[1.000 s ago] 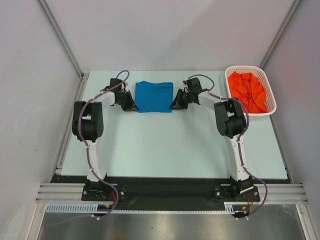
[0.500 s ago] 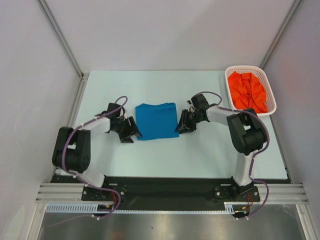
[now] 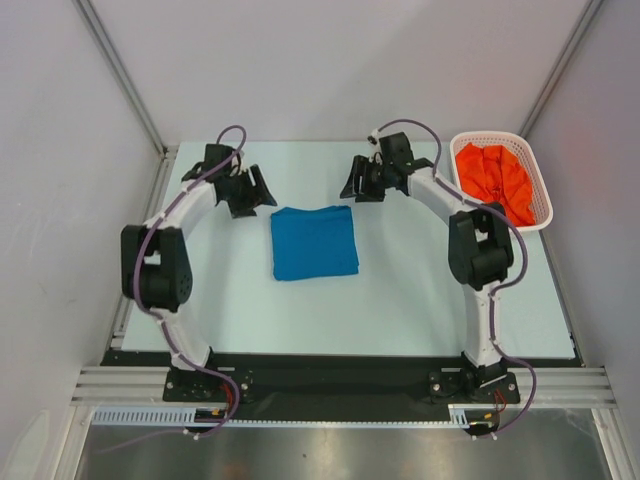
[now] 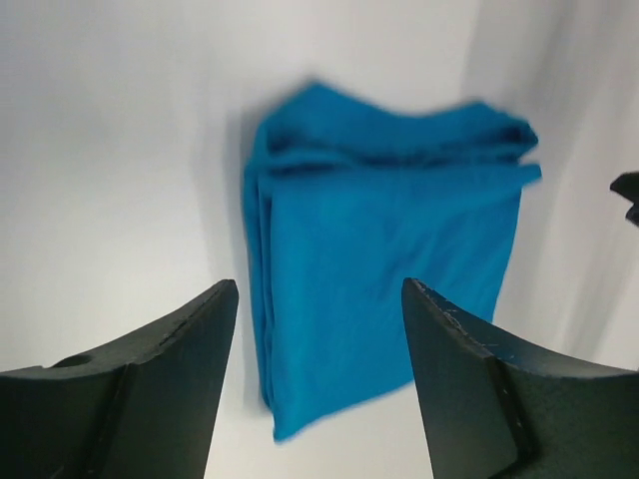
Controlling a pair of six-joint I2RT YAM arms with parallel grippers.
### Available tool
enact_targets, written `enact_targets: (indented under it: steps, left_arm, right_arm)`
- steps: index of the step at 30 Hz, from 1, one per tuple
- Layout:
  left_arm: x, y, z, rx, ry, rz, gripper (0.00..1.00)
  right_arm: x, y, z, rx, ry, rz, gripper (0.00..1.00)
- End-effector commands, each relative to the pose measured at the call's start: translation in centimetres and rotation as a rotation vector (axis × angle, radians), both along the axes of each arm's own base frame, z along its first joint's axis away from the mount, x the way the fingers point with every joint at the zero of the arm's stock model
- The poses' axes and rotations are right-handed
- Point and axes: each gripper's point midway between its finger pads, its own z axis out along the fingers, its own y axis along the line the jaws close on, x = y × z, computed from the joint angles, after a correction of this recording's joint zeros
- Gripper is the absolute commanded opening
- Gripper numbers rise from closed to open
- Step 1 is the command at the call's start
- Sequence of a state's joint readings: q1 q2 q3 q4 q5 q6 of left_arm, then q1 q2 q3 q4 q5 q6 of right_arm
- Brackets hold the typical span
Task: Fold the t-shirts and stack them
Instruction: Fold the tshirt, then neatly place the folded tshirt to the corner
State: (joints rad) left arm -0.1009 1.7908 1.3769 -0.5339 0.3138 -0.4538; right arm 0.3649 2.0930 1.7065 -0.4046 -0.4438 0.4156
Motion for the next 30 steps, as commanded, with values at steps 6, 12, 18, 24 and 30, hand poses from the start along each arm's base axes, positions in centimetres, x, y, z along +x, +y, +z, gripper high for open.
enact_targets:
  steps: [6,12,18,24,30]
  left_arm:
    - [5.0,0.0,-2.2,0.012,0.044,-0.007,0.70]
    - [5.1,-0.5,-3.5,0.016,0.085,-0.026,0.57]
    - [4.3,-2.0,-4.7,-0.018,0.114,-0.051,0.44]
    - [4.4,-2.6,-5.2,-0.005,0.132,-0.053,0.43]
    - [4.2,-2.2,-5.3,0.015,0.129,-0.039,0.54]
  right_arm:
    - [3.1,0.3,-3.8,-0.112,0.036,-0.025,0.54]
    - [2.5,-0.2,-5.0,-0.166,0.053,-0.022,0.51]
    - [2.1,-0.1,-6.1,-0.170,0.070,-0.023,0.48]
    - [1.9,0.4,-6.1,-0.160,0.074,-0.013,0.44]
    - [1.2,1.2,-5.2,-0.132,0.065,0.005,0.45]
